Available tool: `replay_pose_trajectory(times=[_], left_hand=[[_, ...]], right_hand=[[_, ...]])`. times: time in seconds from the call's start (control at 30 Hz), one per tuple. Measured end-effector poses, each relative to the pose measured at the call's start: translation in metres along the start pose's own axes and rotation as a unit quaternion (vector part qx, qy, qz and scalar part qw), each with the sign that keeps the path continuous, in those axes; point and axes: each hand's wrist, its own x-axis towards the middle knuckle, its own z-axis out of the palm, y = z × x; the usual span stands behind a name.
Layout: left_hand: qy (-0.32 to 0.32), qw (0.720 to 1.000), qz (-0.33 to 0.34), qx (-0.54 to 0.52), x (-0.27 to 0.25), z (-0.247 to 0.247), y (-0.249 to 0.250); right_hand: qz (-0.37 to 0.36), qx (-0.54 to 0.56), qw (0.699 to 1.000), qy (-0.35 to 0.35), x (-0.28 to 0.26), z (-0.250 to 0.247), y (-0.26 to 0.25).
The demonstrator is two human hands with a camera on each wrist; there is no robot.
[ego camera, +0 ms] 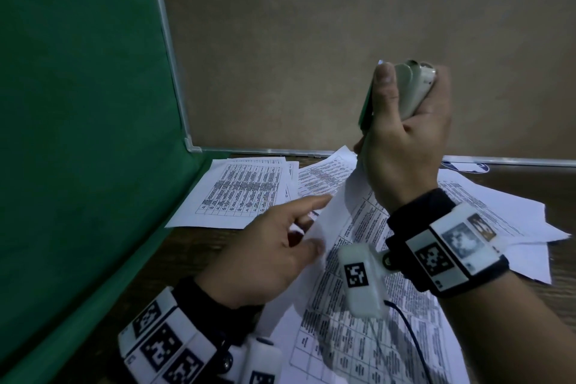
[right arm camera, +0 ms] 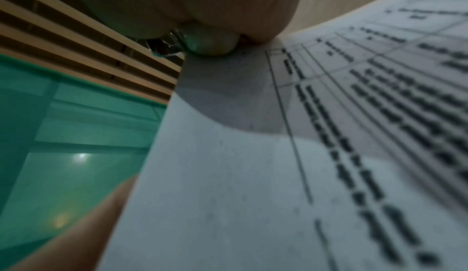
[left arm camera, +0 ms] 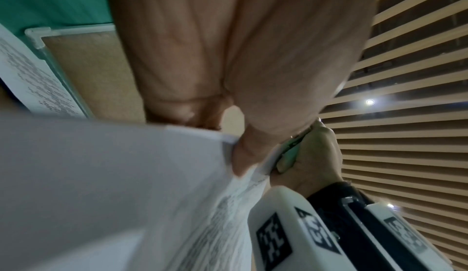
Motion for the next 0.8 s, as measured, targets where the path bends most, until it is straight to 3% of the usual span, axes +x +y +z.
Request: replay_pose_trajectory(times=[0.1, 0.2, 0.33, 0.43, 0.57, 0.67, 0.73, 0.8], left_hand=[[-0.08, 0.99, -0.054, 0.103, -0.007, -0.007, -0.006], [-0.075, 0.984, -0.099, 0.125, -0.006, -0.016, -0.01], [0.041, 0.986, -0.147, 0.066, 0.005, -0.039, -0.026], [0.136, 0.974, -0.179, 0.037, 0.016, -0.064, -0.046], [0.18, 0.951, -0.216, 0.13, 0.032, -0.096, -0.063], [0.169, 0.935, -0.246, 0.192, 0.045, -0.123, -0.079], [0.133, 0.917, -0.278, 0.252, 0.051, -0.138, -0.084], [0.043, 0.895, -0.321, 0.308, 0.056, -0.145, -0.084]], right_hand=[[0.036, 0.019, 0.999, 0.011, 0.003, -0.002, 0.003], [0.054, 0.059, 0.996, 0.033, 0.011, -0.01, 0.002], [0.101, 0.114, 0.983, 0.104, 0.027, -0.032, 0.005], [0.217, 0.125, 0.967, 0.051, 0.024, -0.055, 0.02], [0.418, 0.045, 0.905, -0.062, 0.006, -0.093, 0.058], [0.506, -0.041, 0.857, -0.094, -0.004, -0.124, 0.078], [0.557, -0.03, 0.826, -0.078, -0.005, -0.139, 0.083], [0.602, 0.003, 0.797, -0.045, -0.006, -0.15, 0.088]])
